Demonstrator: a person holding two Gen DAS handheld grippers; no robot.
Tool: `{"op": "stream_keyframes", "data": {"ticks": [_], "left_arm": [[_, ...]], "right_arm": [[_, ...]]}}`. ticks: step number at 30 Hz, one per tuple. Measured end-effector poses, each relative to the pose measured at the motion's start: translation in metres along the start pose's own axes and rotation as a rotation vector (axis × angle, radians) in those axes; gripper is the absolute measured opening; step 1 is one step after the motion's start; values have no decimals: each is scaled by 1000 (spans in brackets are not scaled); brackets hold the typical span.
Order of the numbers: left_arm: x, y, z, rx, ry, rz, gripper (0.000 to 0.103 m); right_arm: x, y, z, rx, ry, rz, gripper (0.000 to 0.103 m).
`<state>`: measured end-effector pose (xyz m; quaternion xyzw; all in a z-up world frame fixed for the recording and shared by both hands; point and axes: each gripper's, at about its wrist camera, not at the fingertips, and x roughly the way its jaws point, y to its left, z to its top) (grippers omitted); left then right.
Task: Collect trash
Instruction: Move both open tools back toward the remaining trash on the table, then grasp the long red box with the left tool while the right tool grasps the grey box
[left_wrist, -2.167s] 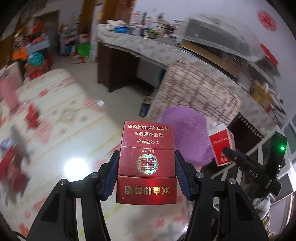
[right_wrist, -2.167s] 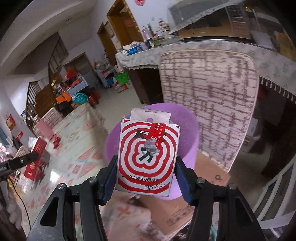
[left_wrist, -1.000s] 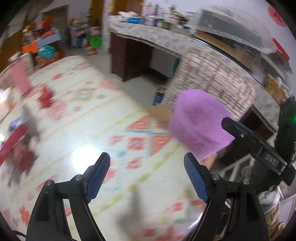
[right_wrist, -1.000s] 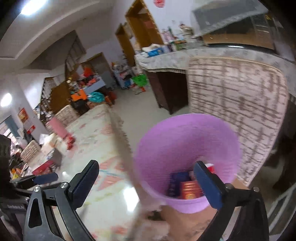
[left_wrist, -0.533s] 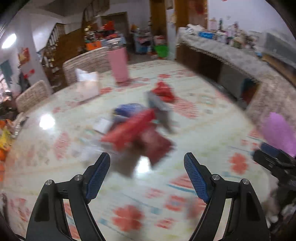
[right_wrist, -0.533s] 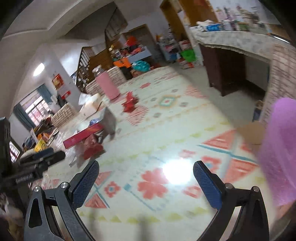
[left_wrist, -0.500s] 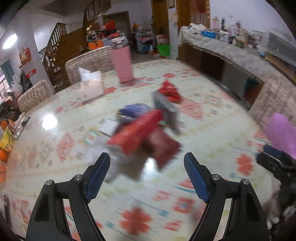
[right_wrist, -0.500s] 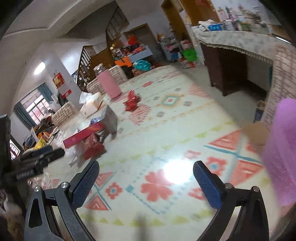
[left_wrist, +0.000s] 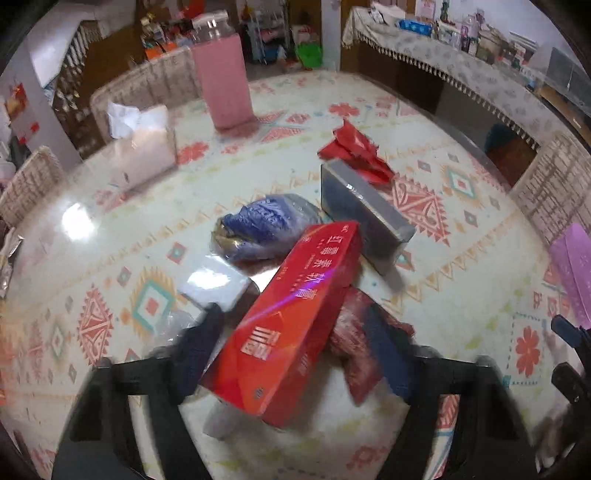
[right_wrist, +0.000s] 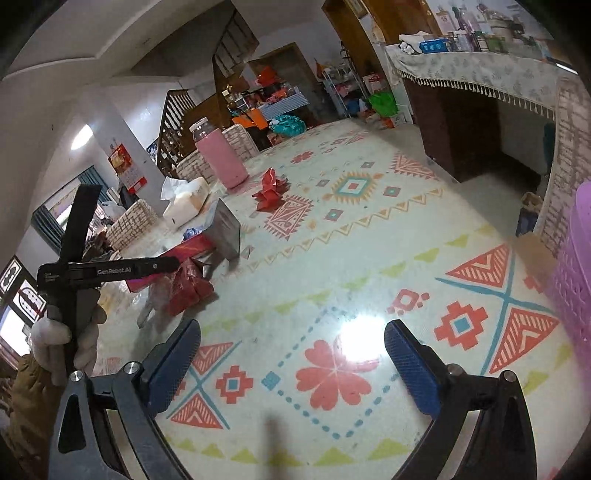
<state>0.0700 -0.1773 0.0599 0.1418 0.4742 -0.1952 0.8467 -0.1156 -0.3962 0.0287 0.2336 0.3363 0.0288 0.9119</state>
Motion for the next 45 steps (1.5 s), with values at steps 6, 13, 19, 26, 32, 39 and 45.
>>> {"op": "stream_keyframes", "data": {"ticks": [6, 13, 19, 26, 32, 39, 45], "left_arm": [[-23, -5, -28, -51, -30, -67, 41], [-52, 10, -66, -191, -135, -173, 39], [-30, 26, -71, -251, -94, -242, 39], [-13, 35, -74, -293, -76, -323, 41], [1, 34, -75, -319, -58, -346, 62], [7, 33, -75, -323, -31, -346, 39], [-2, 45, -79, -365, -74, -350, 39]], "right_arm": [[0, 1, -1, -8, 3, -9, 102], [4, 7, -2, -40, 12, -40, 102], [11, 16, -1, -82, 44, -97, 102], [47, 66, 48, -199, 82, -90, 101], [120, 117, 92, -370, 125, -169, 78], [181, 125, 106, -387, 206, -214, 61], [187, 118, 99, -341, 244, -190, 18]]}}
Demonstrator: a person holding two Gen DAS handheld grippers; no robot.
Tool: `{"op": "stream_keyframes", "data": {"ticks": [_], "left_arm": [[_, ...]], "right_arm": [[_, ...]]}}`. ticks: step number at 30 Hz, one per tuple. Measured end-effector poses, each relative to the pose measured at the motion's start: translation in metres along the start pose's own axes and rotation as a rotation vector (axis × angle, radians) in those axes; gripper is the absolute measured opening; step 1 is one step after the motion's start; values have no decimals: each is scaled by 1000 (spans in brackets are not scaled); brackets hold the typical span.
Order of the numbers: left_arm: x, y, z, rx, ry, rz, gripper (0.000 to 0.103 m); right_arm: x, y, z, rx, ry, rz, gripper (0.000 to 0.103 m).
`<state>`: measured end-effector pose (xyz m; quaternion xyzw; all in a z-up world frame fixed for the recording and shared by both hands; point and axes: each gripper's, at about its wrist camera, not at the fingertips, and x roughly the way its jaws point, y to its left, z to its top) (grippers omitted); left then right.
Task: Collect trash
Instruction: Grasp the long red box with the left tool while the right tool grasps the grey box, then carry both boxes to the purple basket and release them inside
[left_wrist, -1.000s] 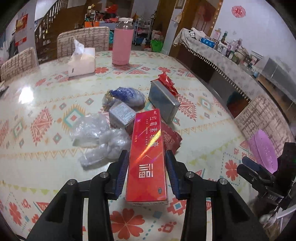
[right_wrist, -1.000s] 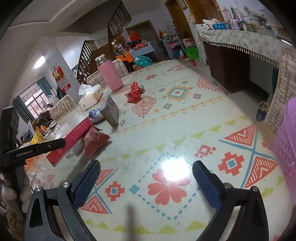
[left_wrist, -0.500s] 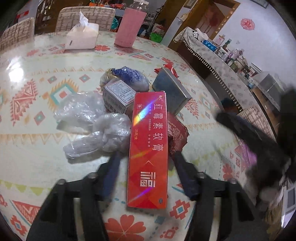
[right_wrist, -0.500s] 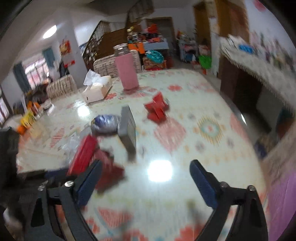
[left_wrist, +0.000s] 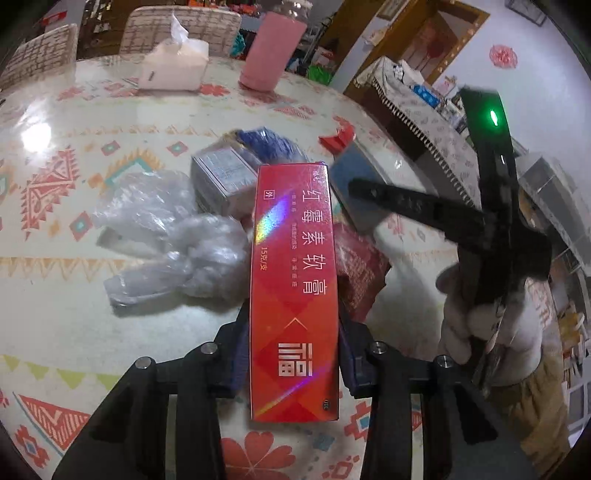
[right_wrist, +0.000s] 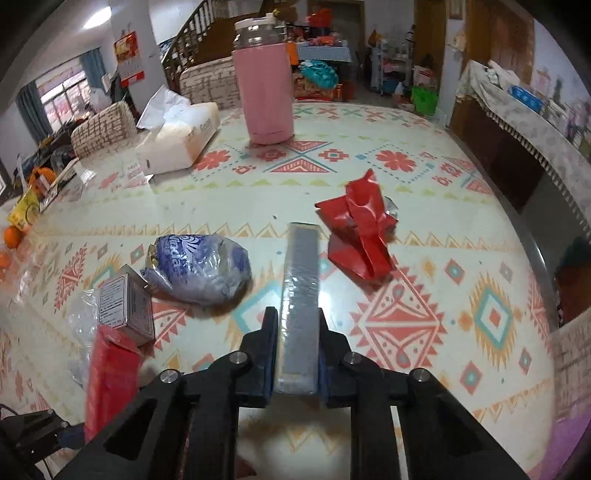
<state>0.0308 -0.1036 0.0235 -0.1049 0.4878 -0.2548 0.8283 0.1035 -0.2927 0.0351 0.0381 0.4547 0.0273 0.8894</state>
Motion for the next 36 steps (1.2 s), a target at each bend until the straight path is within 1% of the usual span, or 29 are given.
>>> {"op": "stream_keyframes", "data": {"ticks": [4, 8, 14, 18, 20, 21, 23, 26, 31, 36], "left_arm": [[-6, 2, 0, -2, -13, -12, 39], [-9, -2, -3, 22, -23, -4, 39], [-8, -8, -8, 50, -28, 12, 39], [-12, -19, -14, 90, -44, 21, 39], [-12, -25, -15, 105, -40, 11, 39], [-12, -28, -16, 109, -38, 18, 39], [-15, -38, -19, 129, -45, 45, 39], [-19, -57, -28, 158, -43, 54, 39], [-25, -99, -39, 227, -31, 27, 39], [-22, -156, -43, 323, -8, -25, 39]], "right_arm": [[-23, -12, -9, 36, -21, 2, 18], [-54, -27, -27, 69, -41, 8, 18], [-105, -53, -69, 119, -59, 36, 18], [-144, -74, -101, 151, -86, 24, 18], [-165, -88, -116, 175, -106, 17, 18], [-173, -94, -122, 184, -115, 8, 18], [-190, -108, -133, 204, -136, -19, 18], [-211, -129, -150, 243, -161, -44, 18], [-232, -162, -171, 298, -189, -70, 18], [-250, -201, -192, 364, -218, -106, 18]]}}
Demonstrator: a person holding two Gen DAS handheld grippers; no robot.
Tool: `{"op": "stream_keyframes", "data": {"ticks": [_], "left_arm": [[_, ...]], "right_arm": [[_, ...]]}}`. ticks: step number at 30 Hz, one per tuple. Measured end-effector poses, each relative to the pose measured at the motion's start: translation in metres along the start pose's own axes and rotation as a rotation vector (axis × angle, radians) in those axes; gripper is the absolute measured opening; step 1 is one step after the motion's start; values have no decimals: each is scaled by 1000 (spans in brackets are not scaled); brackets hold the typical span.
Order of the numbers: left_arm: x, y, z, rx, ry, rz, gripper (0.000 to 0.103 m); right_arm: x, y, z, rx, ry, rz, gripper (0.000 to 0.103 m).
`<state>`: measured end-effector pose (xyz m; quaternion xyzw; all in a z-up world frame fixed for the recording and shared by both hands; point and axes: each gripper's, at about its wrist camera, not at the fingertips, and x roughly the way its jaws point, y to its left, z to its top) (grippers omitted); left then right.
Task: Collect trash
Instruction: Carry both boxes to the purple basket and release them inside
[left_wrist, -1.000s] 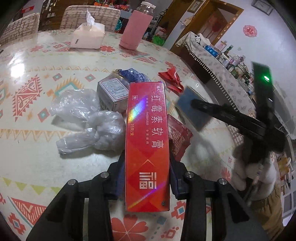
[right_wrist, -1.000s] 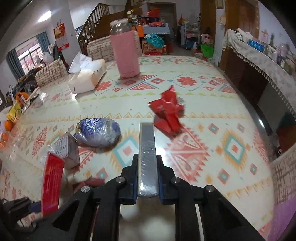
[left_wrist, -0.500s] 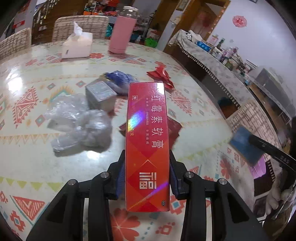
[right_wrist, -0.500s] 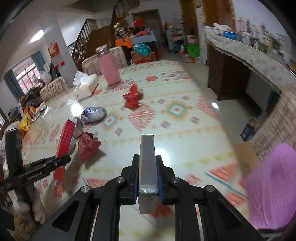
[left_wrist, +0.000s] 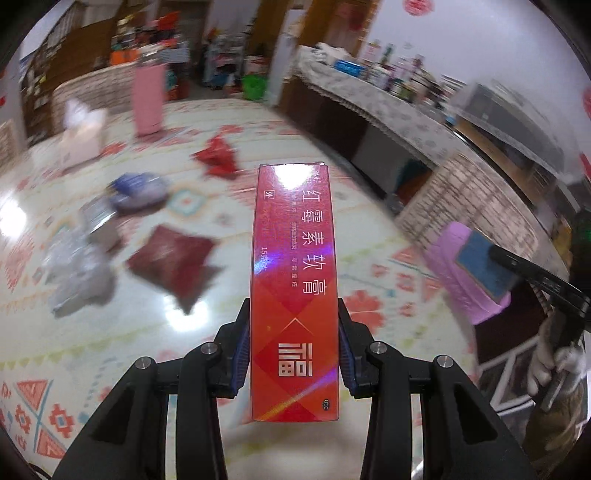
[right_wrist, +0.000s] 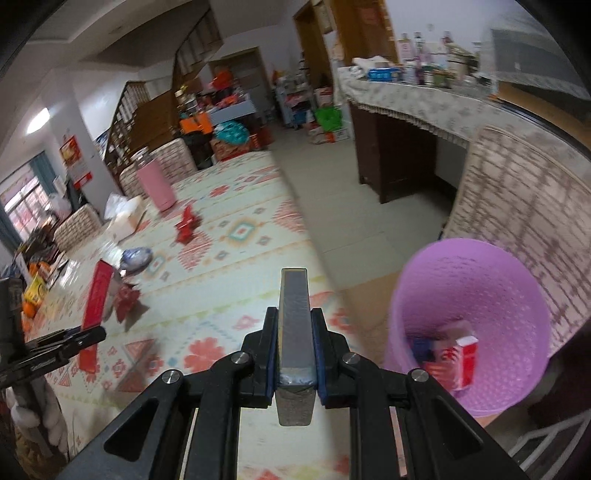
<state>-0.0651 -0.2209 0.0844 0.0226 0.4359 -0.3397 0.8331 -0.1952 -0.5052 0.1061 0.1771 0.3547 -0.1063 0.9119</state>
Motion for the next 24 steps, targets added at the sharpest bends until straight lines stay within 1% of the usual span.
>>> {"op": "stream_keyframes", "data": {"ticks": [7, 14, 20, 24], "left_arm": [[37, -84, 24, 118, 60, -93, 39], [79, -166, 48, 201, 121, -180, 39], [113, -226, 64, 252, 167, -242, 39], [130, -259, 70, 282, 181, -266, 39]], "right_arm": [[-20, -70, 3, 93, -52, -70, 18], [-28, -130, 5, 180, -67, -104, 18], [-27, -167, 7, 240, -73, -111, 18], [-25, -182, 10, 258, -76, -113, 18]]}}
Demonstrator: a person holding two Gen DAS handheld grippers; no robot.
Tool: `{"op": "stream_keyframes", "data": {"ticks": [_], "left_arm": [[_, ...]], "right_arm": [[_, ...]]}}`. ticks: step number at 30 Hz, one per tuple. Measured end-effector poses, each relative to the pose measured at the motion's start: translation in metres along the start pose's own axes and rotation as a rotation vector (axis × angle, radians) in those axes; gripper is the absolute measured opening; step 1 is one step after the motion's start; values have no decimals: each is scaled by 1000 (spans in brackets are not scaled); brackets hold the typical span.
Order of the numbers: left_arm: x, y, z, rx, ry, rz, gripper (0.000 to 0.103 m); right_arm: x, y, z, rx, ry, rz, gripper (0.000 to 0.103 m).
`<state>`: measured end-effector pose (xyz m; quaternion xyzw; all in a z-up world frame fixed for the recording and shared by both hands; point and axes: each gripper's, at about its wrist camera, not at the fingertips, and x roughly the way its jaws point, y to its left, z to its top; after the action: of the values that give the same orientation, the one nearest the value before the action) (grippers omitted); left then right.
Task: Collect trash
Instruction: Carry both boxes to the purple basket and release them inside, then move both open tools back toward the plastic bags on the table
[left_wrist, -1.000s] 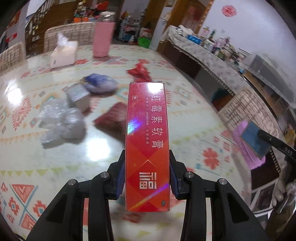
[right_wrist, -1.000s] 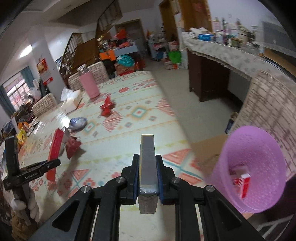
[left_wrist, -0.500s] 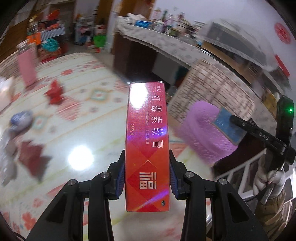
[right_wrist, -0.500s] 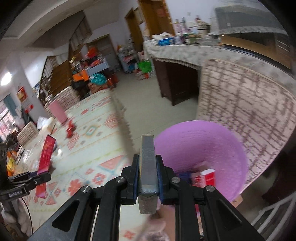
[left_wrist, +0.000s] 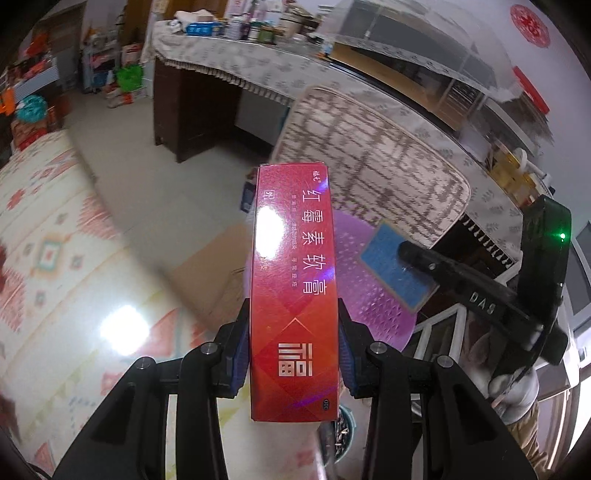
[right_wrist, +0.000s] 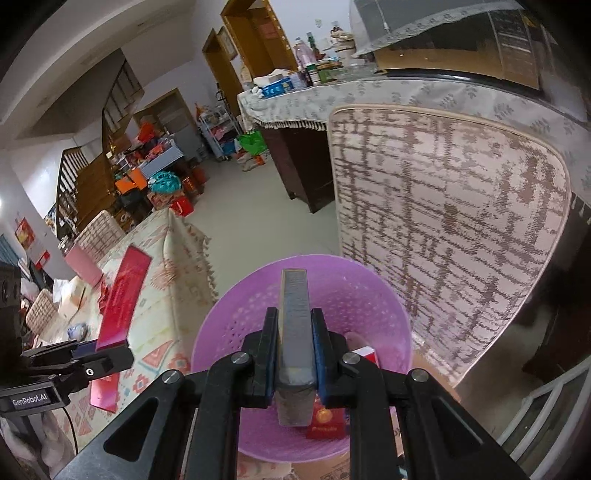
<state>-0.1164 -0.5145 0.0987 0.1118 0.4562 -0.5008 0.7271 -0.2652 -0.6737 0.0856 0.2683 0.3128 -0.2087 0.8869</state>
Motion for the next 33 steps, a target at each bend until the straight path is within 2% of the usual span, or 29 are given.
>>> {"op": "stream_keyframes", "data": {"ticks": [3, 5, 7, 9, 12, 16, 17, 21, 25, 29, 33], "left_arm": [[12, -12, 10, 15, 1, -23, 39], [18, -17, 15, 21, 3, -21, 43], [19, -17, 14, 17, 3, -17, 55], [16, -14, 9, 14, 1, 0, 62], [8, -4, -1, -4, 0, 17, 63], [-7, 15, -17, -50, -23, 58, 75], [-11, 20, -22, -63, -24, 64, 75], [-27, 44, -45, -130, -8, 70, 76], [-53, 64, -70, -169, -41, 92, 76], [-84, 96, -96, -236, -75, 143, 76], [-119, 135, -124, -305, -123, 265, 76]], "right_arm": [[3, -7, 4, 2, -7, -3, 19], [3, -10, 5, 9, -22, 7, 20], [3, -12, 5, 21, -26, 10, 25], [1, -13, 4, 25, -32, 9, 31], [-2, -9, 0, 15, -31, 9, 32], [-1, 5, -6, -7, -15, 27, 36], [-2, 10, -8, -15, -13, 32, 38], [-6, 33, -14, -48, -19, 55, 60], [-10, 62, -21, -92, -22, 89, 76], [-5, 103, -38, -139, 8, 157, 84], [13, 149, -62, -177, 78, 246, 84]]}}
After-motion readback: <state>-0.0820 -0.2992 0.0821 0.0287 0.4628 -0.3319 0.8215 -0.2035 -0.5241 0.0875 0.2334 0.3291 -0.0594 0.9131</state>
